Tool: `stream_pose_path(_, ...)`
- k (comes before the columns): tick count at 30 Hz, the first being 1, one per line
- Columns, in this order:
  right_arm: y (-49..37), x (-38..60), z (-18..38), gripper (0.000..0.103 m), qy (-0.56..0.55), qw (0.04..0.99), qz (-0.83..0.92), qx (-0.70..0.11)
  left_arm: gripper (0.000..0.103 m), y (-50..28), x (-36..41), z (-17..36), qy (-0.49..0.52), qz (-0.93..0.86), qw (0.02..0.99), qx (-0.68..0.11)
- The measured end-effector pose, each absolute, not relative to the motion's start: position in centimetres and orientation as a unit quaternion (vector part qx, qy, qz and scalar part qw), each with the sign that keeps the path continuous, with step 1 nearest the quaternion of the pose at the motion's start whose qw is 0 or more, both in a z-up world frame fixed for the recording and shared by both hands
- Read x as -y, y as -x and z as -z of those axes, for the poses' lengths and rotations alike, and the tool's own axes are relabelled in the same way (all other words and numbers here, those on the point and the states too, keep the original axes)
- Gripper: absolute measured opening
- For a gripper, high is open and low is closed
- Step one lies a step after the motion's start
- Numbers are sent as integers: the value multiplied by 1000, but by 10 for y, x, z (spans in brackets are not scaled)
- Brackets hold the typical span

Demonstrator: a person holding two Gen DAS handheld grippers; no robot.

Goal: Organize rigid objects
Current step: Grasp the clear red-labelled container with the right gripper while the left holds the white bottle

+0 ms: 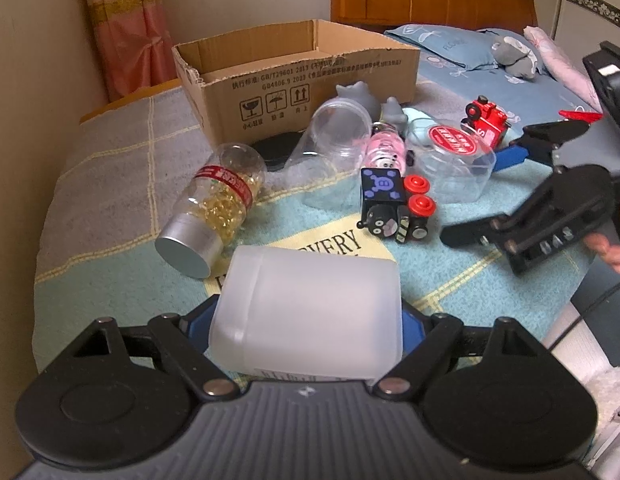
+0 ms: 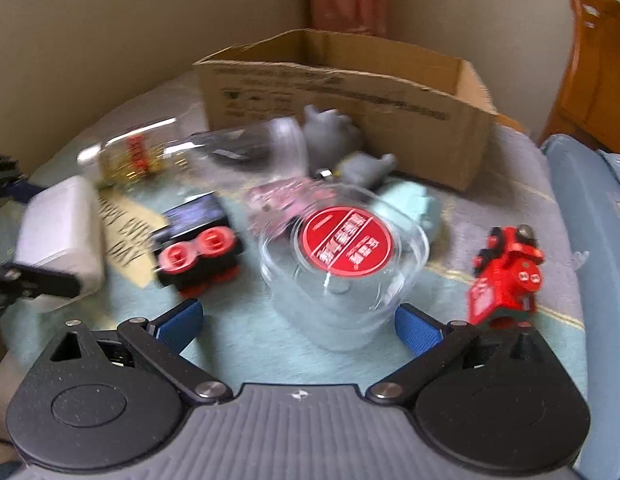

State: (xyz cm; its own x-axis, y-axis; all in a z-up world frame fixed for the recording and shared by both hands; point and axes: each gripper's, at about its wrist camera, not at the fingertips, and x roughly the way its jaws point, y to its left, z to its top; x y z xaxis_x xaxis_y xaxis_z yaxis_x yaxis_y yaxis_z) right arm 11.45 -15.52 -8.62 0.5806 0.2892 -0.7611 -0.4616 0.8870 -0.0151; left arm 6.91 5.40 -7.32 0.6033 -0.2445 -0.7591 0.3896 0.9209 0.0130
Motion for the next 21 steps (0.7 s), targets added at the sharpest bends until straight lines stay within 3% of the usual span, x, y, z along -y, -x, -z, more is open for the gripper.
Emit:
stream_pose_path(11,-129,162,63,103,171,884,-253,-353,85,-69,-55,77,-85,179,888,-414)
stream_pose_path(21,-130,148,75,103,200,833,-330,-398,86,-68,-56,78,-77,174,890,-415)
